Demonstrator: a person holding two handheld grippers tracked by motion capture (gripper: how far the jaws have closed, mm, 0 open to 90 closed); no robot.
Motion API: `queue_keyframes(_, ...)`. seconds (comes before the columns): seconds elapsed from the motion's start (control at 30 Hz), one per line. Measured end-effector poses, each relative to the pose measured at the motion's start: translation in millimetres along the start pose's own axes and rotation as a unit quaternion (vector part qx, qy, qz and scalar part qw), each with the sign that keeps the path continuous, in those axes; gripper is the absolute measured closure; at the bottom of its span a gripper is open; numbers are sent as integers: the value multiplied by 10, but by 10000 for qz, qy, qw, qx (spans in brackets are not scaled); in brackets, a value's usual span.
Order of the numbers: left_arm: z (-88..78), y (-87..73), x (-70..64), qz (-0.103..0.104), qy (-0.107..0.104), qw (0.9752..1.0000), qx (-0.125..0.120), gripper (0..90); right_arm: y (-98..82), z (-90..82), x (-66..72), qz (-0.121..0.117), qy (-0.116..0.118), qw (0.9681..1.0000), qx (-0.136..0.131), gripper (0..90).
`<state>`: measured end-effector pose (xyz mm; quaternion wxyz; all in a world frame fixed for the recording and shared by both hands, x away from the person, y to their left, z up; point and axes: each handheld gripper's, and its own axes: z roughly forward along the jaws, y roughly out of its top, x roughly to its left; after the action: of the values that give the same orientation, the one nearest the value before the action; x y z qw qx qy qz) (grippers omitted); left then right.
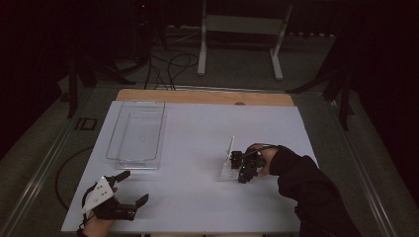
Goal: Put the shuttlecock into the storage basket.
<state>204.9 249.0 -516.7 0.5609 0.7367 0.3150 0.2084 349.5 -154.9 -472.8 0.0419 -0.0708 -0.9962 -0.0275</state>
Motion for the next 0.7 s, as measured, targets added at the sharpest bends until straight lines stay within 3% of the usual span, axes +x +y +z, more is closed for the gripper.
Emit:
queue_keyframes(0.13, 6, 1, -6, 1, -16, 10000, 4, 2, -55, -39, 58, -31, -56, 10000, 58, 664)
queue_keyframes(0.3, 13, 3, -12, 25, -32, 10000, 39, 2, -132, -62, 126, -291, -148, 9995, -45, 663)
queue_keyframes(0.43, 25, 6, -23, 58, -85, 9999, 94, 2, -162, -65, 199, -280, -258, 9993, -72, 663)
queue_keyframes(0.7, 38, 9, -29, 54, -136, 9998, 135, 2, -191, -35, 283, -515, -300, 9982, -109, 663)
